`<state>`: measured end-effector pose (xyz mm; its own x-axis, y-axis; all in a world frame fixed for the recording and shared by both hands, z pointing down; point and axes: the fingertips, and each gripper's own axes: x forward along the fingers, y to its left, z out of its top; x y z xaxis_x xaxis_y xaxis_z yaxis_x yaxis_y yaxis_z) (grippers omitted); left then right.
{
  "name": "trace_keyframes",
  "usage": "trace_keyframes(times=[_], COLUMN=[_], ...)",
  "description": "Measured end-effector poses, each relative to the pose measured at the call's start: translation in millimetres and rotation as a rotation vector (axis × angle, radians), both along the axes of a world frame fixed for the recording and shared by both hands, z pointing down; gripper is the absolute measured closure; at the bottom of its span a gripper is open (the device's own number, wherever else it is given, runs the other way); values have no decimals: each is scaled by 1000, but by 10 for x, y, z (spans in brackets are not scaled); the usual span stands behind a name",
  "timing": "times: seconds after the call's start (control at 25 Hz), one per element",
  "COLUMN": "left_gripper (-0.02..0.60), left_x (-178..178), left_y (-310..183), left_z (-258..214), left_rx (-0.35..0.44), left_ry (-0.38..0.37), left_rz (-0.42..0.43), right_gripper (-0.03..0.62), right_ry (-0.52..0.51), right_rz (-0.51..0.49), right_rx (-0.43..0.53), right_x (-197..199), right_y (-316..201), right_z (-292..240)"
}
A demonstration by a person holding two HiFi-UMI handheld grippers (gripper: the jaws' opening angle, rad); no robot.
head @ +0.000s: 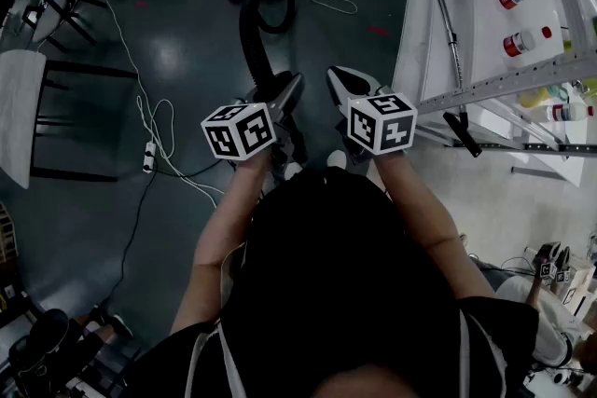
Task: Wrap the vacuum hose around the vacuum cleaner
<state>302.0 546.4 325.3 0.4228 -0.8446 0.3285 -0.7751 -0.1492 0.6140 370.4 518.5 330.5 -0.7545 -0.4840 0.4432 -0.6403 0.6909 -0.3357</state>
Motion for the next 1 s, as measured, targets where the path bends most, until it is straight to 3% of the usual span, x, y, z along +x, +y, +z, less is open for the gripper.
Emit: trace_keyframes(times=[0.56,1.0], left_gripper=[463,463], left_x=[12,-141], left_y=[22,66], left_z=[9,-155], left_rx=[-2,41], left_ry=[26,31], left_rz=[10,16], right_gripper=[599,599], right_ry=[-17,2], right_rz=[-4,-29], right_rx=[-10,-35], right_x=[-79,-261], right_y=[22,133], right_z=[18,72])
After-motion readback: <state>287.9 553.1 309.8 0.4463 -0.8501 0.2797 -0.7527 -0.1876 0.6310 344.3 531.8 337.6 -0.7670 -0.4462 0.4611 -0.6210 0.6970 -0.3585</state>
